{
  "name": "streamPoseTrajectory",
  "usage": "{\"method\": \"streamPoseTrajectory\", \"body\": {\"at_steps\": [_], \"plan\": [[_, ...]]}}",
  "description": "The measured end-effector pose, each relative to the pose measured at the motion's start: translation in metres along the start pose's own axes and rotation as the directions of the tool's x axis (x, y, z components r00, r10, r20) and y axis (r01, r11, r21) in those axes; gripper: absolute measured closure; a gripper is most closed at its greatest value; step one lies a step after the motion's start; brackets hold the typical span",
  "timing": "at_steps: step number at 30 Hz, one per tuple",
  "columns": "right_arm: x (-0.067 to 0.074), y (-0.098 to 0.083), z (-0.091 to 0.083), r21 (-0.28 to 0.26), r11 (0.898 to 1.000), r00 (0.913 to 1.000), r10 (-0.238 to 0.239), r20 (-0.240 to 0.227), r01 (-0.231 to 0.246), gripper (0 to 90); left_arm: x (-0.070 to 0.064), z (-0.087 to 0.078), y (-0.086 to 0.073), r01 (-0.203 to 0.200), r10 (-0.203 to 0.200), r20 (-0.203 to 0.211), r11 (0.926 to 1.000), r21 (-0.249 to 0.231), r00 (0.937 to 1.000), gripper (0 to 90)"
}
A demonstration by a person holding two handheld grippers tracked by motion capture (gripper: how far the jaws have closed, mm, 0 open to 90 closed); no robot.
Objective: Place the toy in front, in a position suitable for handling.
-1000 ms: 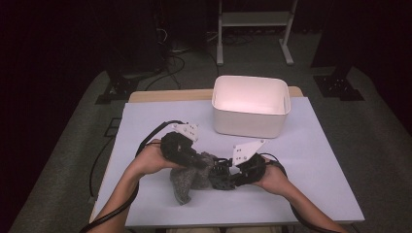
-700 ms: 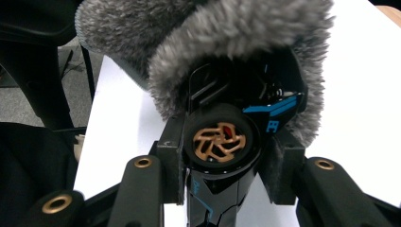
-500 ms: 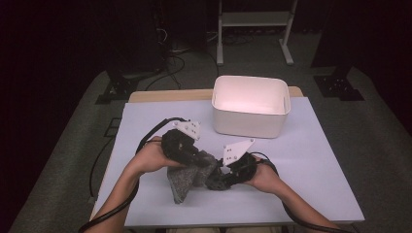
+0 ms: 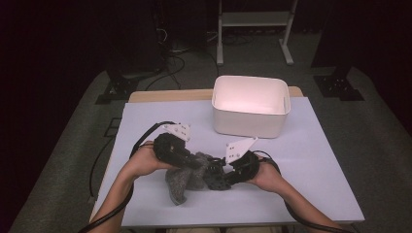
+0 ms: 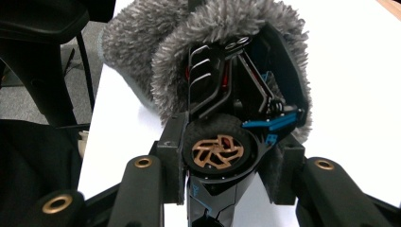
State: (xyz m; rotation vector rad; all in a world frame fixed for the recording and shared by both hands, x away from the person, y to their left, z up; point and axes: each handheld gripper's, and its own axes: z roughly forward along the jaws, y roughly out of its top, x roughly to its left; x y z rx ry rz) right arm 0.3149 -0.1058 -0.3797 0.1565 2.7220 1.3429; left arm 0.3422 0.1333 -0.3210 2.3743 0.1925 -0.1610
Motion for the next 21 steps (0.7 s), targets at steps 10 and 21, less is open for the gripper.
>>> {"method": "streamPoseTrajectory", "body": {"at_steps": [10,21], "plan": [[-0.007,0.019,0.021,-0.031,0.999,0.9998,-0.016,-0.015,0.016,56.8,-0.003,-0.02,0.0,-0.004,0.005,-0.067,0.9999,0.015,0.9977,80.8],[-0.008,0.026,0.007,0.032,0.999,0.9998,-0.022,-0.003,0.022,50.5,-0.004,-0.004,0.014,-0.033,0.033,-0.016,0.9995,-0.002,0.9993,80.8]]}}
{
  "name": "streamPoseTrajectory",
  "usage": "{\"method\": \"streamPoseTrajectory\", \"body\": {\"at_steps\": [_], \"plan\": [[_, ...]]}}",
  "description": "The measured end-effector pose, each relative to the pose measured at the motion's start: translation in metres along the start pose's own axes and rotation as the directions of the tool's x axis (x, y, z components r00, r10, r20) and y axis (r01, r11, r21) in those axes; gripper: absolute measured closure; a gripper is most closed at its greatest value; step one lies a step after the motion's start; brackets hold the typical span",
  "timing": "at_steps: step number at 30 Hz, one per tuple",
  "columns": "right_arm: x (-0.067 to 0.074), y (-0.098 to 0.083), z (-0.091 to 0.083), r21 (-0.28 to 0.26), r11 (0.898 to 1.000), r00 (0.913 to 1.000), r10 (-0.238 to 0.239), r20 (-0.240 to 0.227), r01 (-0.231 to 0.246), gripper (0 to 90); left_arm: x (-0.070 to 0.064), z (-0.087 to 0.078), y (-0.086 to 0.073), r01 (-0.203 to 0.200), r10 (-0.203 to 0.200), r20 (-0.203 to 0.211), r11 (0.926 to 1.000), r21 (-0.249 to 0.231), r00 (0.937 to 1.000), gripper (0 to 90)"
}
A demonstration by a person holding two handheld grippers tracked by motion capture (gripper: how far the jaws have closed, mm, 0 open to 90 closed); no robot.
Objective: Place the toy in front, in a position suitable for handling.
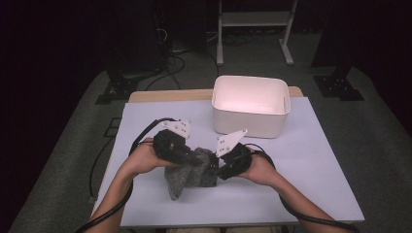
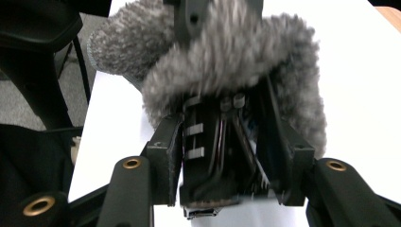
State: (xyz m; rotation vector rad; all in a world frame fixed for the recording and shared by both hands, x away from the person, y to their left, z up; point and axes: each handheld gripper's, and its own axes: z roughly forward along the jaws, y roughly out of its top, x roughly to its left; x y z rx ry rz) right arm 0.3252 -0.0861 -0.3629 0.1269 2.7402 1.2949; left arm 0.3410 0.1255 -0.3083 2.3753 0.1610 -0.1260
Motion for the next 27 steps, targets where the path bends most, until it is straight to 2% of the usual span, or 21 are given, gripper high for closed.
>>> {"method": "streamPoseTrajectory", "body": {"at_steps": [3,7,11,15,19,22,27], "plan": [[0.004,0.003,-0.004,0.032,0.999,0.9994,-0.033,0.007,0.033,55.4,-0.001,0.005,0.006,-0.008,0.007,0.011,1.0,0.004,0.9999,80.8],[0.005,0.001,-0.01,0.062,0.997,0.9993,-0.037,0.003,0.037,56.6,-0.002,0.008,0.006,-0.013,0.013,0.027,0.9998,-0.013,0.9996,80.6],[0.006,-0.002,-0.014,0.071,0.997,0.9996,-0.027,-0.002,0.027,57.0,-0.003,0.011,0.005,-0.014,0.016,0.045,0.9993,-0.035,0.9989,80.6],[0.008,-0.004,-0.016,0.08,0.996,0.9992,-0.039,0.003,0.039,57.0,-0.005,0.013,0.006,-0.024,0.026,0.052,0.9985,-0.049,0.9983,80.5],[0.009,-0.007,-0.019,0.082,0.996,0.9995,-0.031,0.006,0.03,57.0,-0.005,0.013,0.004,-0.028,0.029,0.044,0.9989,-0.038,0.9986,80.3],[0.009,-0.01,-0.021,0.078,0.997,0.9998,-0.018,0.007,0.018,56.9,-0.003,0.015,0.0,-0.016,0.017,0.049,0.9993,-0.034,0.9986,80.3],[0.009,-0.013,-0.023,0.074,0.997,0.9997,-0.02,0.013,0.019,56.8,-0.003,0.018,-0.002,-0.008,0.011,0.058,0.9989,-0.046,0.9983,80.3]]}}
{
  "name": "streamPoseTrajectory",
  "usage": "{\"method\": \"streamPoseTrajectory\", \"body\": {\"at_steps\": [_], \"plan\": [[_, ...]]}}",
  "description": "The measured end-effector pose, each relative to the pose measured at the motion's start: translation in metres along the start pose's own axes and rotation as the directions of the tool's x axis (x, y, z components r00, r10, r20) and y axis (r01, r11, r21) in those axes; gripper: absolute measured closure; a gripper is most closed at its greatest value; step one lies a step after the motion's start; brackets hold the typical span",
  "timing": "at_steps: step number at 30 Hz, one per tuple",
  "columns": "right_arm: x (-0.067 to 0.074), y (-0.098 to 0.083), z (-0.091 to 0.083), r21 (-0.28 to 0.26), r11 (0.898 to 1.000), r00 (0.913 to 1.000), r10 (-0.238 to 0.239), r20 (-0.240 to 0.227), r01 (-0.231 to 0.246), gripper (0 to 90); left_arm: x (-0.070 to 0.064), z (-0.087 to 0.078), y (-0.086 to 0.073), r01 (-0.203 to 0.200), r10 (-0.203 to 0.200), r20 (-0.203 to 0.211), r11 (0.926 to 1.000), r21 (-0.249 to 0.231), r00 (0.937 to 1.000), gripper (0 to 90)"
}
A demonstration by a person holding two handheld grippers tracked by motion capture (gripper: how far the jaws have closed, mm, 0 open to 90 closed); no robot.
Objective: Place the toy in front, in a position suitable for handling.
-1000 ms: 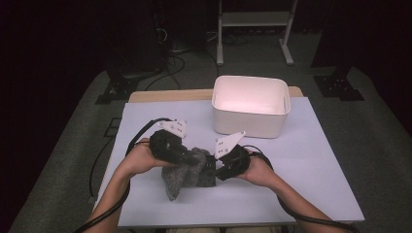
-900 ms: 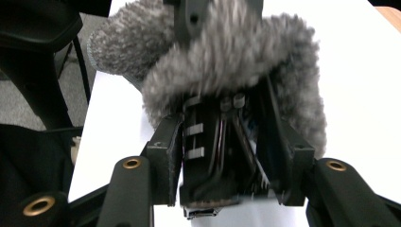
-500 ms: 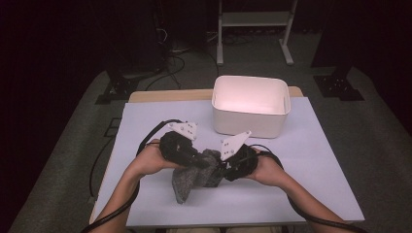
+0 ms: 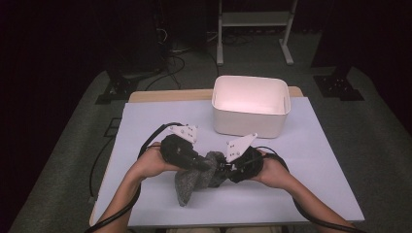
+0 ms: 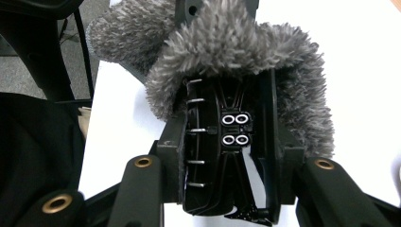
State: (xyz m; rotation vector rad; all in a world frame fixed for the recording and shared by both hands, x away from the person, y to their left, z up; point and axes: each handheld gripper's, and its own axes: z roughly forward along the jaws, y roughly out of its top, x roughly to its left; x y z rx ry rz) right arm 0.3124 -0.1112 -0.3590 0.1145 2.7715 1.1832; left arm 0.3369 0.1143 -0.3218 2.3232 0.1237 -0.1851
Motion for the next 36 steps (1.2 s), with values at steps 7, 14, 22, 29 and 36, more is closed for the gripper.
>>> {"method": "streamPoseTrajectory", "body": {"at_steps": [7,14,22,29,36], "plan": [[0.001,-0.002,-0.002,0.001,1.0,1.0,0.006,0.004,-0.006,56.7,0.002,-0.004,-0.001,0.001,-0.001,-0.014,0.9994,-0.034,0.9999,80.4],[0.004,-0.001,-0.001,0.006,1.0,0.9998,-0.018,0.013,0.018,56.7,0.002,-0.012,0.006,-0.013,0.011,-0.031,0.9987,-0.05,0.9994,80.4],[0.007,-0.001,-0.001,0.001,0.999,0.9992,-0.033,0.024,0.033,56.7,0.007,-0.016,0.006,0.011,-0.013,-0.028,0.9958,-0.091,0.9995,80.4],[0.008,-0.004,-0.002,0.0,0.999,0.999,-0.035,0.027,0.035,56.7,0.007,-0.012,0.006,0.004,-0.005,-0.013,0.998,-0.063,0.9999,80.3],[0.007,-0.014,-0.007,-0.011,1.0,0.9996,-0.004,0.028,0.005,56.7,0.009,-0.02,-0.007,0.032,-0.034,-0.037,0.9974,-0.065,0.9987,80.2]]}}
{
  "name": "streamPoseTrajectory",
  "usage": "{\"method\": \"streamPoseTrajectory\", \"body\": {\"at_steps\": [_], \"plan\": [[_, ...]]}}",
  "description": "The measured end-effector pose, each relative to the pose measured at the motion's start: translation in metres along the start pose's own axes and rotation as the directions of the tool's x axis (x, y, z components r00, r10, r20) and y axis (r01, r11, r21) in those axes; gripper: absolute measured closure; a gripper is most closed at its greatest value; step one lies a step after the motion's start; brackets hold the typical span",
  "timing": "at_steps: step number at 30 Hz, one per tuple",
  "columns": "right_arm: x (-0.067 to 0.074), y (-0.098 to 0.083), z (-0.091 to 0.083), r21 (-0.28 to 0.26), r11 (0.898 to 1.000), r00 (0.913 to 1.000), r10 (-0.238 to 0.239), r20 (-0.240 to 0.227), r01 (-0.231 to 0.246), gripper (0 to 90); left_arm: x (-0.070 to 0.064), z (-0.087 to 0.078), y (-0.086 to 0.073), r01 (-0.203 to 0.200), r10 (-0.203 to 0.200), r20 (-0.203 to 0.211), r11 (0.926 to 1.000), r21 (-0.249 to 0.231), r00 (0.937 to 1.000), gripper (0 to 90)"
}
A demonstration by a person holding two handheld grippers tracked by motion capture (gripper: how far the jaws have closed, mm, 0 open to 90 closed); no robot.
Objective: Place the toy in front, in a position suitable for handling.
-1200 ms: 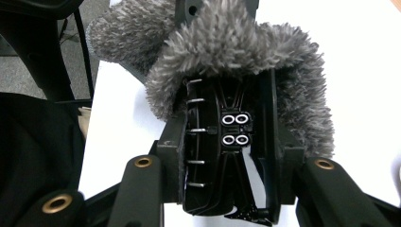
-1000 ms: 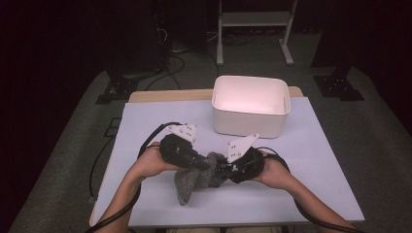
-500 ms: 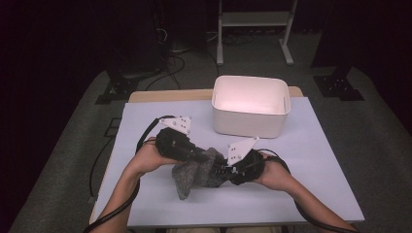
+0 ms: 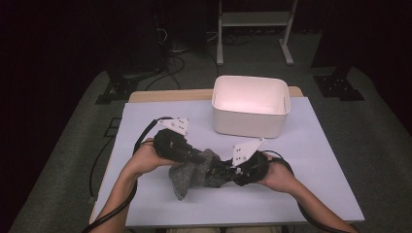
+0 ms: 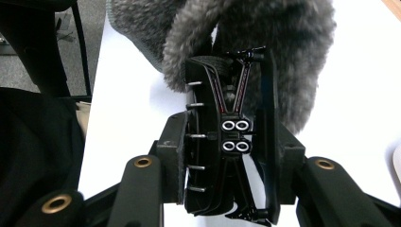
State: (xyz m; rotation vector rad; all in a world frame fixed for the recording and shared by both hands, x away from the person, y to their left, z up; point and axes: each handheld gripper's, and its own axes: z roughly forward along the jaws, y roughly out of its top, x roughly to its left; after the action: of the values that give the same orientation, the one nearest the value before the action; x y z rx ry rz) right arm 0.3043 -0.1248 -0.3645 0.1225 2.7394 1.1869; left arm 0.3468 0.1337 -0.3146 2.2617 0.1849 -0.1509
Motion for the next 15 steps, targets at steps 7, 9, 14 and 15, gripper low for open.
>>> {"method": "streamPoseTrajectory", "body": {"at_steps": [7,9,14,15], "plan": [[-0.001,-0.005,-0.001,-0.016,1.0,0.9999,0.015,0.001,-0.015,56.7,-0.002,0.019,-0.007,0.001,-0.004,0.043,0.9978,0.067,0.9991,79.9],[-0.001,-0.006,-0.001,-0.018,1.0,0.9998,0.021,-0.001,-0.021,56.7,-0.003,0.028,-0.009,-0.004,-0.001,0.055,0.9957,0.092,0.9985,79.8],[-0.001,-0.009,-0.005,0.002,1.0,0.9998,0.018,-0.001,-0.018,56.7,-0.002,0.047,-0.012,0.0,-0.01,0.068,0.9891,0.147,0.9976,79.9],[-0.001,-0.011,-0.006,0.006,1.0,0.9999,0.016,0.001,-0.016,56.7,-0.002,0.05,-0.013,0.001,-0.012,0.069,0.9882,0.153,0.9975,79.9]]}}
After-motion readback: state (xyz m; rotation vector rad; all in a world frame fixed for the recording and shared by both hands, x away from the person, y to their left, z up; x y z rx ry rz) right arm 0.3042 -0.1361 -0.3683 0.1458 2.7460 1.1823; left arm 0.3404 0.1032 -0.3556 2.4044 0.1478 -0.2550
